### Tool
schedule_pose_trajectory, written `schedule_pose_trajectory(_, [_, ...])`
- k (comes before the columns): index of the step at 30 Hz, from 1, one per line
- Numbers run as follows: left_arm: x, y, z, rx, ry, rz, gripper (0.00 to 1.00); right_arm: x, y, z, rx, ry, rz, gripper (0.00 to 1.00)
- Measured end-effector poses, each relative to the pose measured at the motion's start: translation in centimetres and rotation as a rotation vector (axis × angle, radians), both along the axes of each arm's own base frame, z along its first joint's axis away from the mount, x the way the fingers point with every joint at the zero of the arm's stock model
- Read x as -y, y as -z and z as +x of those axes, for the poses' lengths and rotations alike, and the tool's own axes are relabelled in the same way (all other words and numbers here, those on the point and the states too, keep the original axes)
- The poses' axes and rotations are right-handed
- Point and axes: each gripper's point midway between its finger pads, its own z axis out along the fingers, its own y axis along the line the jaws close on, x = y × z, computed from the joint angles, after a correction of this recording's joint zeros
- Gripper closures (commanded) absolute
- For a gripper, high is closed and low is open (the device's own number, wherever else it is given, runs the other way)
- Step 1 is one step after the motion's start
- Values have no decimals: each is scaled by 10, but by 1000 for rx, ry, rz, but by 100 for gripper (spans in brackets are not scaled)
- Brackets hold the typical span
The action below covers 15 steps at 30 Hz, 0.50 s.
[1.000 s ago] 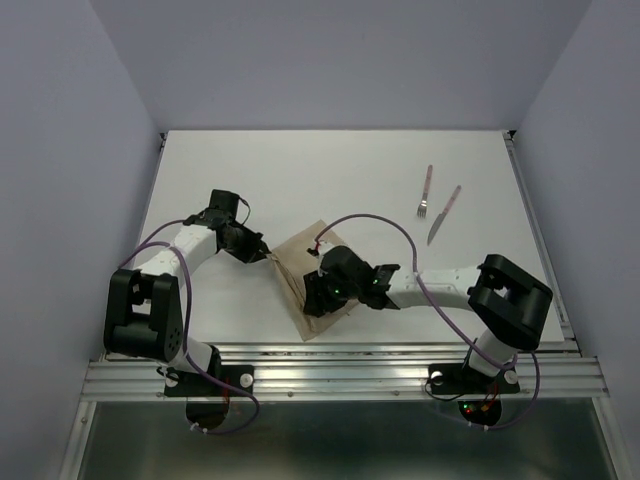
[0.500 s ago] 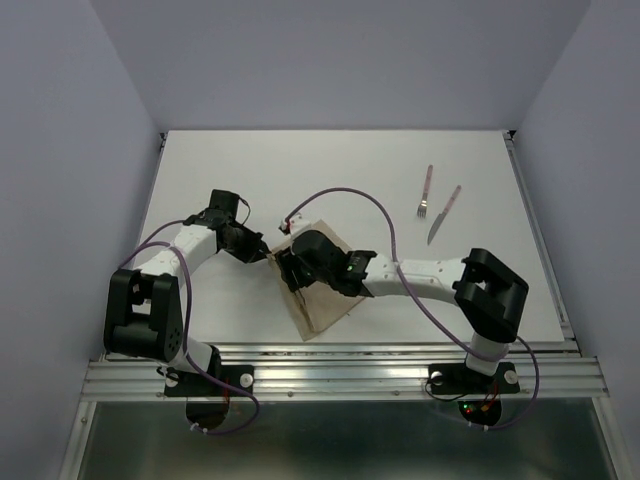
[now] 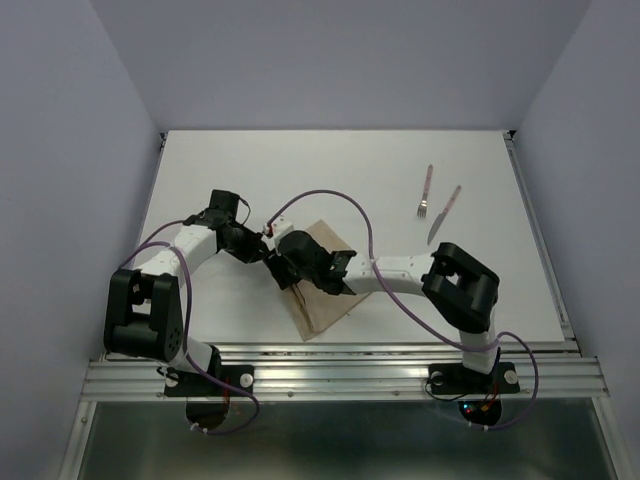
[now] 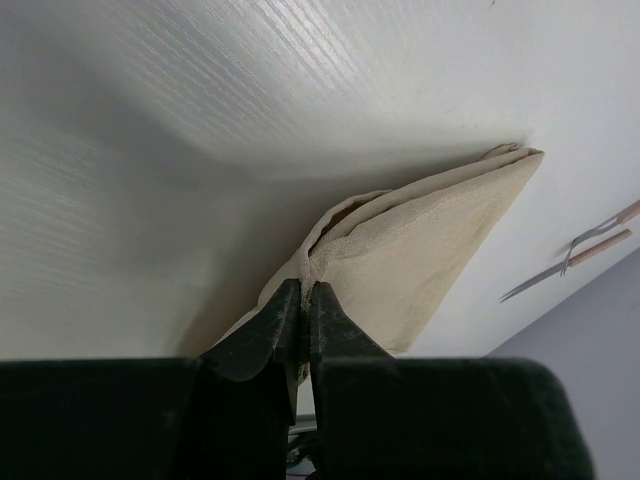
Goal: Fold the napkin into a case and place the utensils inside
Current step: Fold the lower triangle-folded napkin at the center of the board.
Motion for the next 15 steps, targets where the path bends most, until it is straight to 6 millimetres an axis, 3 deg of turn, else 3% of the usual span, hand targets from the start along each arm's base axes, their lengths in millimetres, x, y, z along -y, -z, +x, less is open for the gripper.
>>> schedule_pose_trajectory(5, [0,0,0,-1,0,0,100,-12,-7,7,31,-12,26,40])
schedule_pose_trajectory(8, [0,0,0,0,0,-1,100,-18,-6,10,39,-13,34,46])
schedule_pose_trajectory(11, [0,1,0,1,0,-1,100,-23,2,13,38,-14,28,66])
schedule_pose_trajectory(12, [0,1,0,0,0,0,100,-23,5,13,34,-11,25,78])
schedule_pose_trajectory(15, [0,2,-1,0,4,0,100,-23,10,14,34,-3,20,95])
